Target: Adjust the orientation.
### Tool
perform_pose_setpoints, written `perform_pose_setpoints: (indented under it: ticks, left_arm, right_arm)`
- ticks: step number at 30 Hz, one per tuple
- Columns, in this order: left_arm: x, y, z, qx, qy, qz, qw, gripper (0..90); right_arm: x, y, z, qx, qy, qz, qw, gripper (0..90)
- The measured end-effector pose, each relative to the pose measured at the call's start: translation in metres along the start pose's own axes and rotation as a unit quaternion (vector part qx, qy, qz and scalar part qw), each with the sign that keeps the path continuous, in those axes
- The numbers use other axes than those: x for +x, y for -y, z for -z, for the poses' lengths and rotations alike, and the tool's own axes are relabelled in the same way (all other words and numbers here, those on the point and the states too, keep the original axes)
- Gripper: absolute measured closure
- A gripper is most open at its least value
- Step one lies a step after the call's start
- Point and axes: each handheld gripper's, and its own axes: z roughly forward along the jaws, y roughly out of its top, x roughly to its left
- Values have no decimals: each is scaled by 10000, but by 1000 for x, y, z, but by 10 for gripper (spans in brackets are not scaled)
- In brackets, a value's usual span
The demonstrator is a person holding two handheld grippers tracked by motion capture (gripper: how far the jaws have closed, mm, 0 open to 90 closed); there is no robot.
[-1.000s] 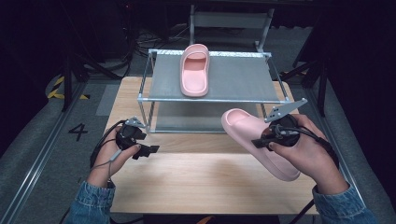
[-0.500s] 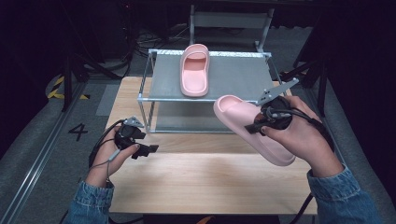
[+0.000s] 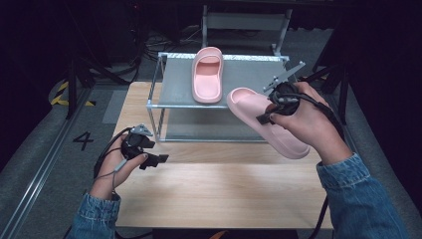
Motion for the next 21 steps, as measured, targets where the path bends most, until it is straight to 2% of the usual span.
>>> perform_pose_setpoints:
  ticks: [4,6,15,21]
  left_arm:
    - [0,0,0,-35,51,-8,10000,243]
    - [-1,0,0,-72,108,85,9999,242]
    - [2,1,1,-51,89,98,9999,242]
    - [2,1,1,-52,98,74,9999,242]
  right_arm:
    - [-9,-13,-8,76,85,-75,9999,837]
    - [-11,-16,-10,80,107,-77,9999,837]
    - [-25,-38,-24,273,331,-218,9988,838]
    - [-30,-49,-33,317,330,-331,9984,838]
